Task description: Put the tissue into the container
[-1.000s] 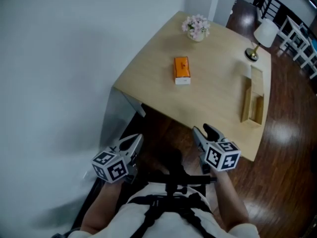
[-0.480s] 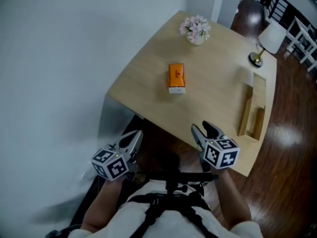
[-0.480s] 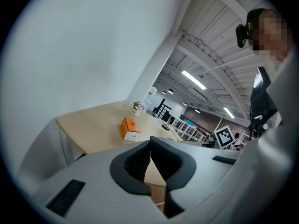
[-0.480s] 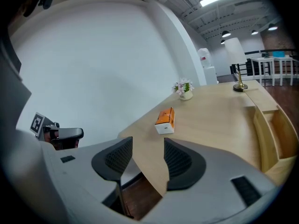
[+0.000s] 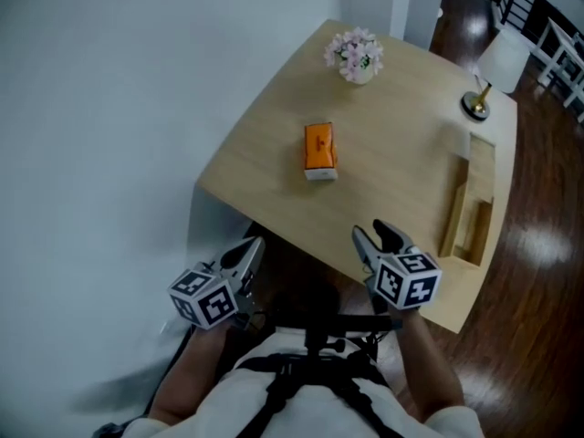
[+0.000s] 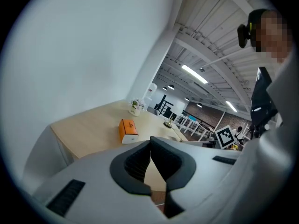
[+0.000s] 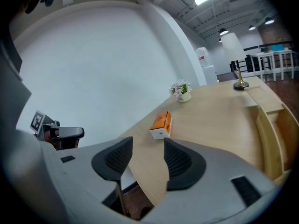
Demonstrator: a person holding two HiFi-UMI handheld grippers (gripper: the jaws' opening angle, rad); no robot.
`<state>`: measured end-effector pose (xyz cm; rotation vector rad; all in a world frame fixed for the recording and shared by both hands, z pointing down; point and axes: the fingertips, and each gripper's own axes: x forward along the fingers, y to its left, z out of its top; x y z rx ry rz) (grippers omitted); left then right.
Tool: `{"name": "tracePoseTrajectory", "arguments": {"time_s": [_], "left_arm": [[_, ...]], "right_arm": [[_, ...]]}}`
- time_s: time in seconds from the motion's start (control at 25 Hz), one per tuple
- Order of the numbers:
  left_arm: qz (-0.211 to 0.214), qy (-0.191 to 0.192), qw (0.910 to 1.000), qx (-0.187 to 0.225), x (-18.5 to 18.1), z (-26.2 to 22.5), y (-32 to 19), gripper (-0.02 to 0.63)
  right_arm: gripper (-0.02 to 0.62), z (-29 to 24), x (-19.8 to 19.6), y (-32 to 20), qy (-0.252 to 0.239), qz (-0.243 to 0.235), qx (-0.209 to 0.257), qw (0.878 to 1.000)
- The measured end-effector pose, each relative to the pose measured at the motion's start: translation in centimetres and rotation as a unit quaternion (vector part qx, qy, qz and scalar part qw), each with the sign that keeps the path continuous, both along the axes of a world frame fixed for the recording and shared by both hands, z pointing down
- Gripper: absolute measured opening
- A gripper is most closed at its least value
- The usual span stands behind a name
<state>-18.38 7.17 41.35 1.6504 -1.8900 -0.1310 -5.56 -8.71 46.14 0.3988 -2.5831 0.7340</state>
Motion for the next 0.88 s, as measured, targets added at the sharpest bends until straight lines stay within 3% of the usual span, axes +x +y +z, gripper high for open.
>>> {"name": "tracePoseTrajectory", "arguments": {"time_s": [0.44, 0.88], "left_arm": [[0.032, -0.003, 0.9995, -0.004, -1.2, 0.2, -2.8, 0.002], [0.088, 0.024, 0.9958, 0.009, -7.7, 2.2, -7.1, 0.002]], "right_arm": [[0.196, 0.0, -0.1, -1.8, -0.003, 0.032, 0.003, 0.999], [0.196, 0.5, -4.0, -3.5, 0.025, 0.095, 0.014, 0.995]]}}
